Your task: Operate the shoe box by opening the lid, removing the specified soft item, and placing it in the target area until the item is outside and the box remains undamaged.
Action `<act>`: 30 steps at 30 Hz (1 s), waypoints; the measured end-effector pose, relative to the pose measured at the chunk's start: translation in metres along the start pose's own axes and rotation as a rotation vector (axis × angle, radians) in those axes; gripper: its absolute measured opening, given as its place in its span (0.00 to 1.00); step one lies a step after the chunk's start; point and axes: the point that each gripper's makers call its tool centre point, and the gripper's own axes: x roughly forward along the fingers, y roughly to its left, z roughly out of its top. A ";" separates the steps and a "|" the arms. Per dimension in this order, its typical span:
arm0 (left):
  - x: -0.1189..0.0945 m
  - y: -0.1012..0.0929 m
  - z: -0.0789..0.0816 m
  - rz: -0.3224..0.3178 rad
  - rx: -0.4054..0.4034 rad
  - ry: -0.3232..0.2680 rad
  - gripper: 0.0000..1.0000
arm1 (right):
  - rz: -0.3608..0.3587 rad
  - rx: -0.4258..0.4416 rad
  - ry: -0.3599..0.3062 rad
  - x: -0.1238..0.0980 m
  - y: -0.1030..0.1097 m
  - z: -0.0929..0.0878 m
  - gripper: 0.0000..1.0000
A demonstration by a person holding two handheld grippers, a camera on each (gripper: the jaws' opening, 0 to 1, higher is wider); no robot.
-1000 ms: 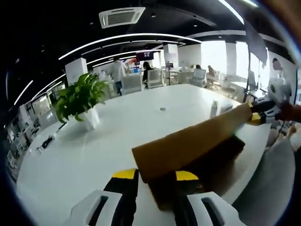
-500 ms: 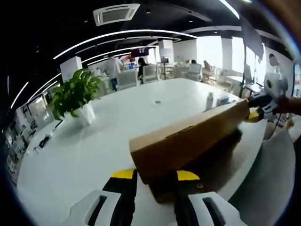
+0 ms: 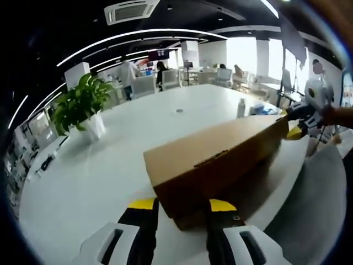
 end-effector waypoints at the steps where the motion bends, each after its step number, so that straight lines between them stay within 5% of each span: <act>1: 0.000 -0.001 0.000 -0.003 0.000 0.005 0.34 | 0.003 0.004 0.001 0.000 0.000 -0.001 0.32; 10: 0.007 -0.001 -0.015 -0.025 0.004 0.038 0.35 | 0.030 0.077 0.006 0.005 0.004 -0.008 0.35; 30: 0.025 -0.005 -0.038 -0.069 -0.049 0.085 0.37 | 0.034 0.088 0.054 0.021 0.008 -0.032 0.33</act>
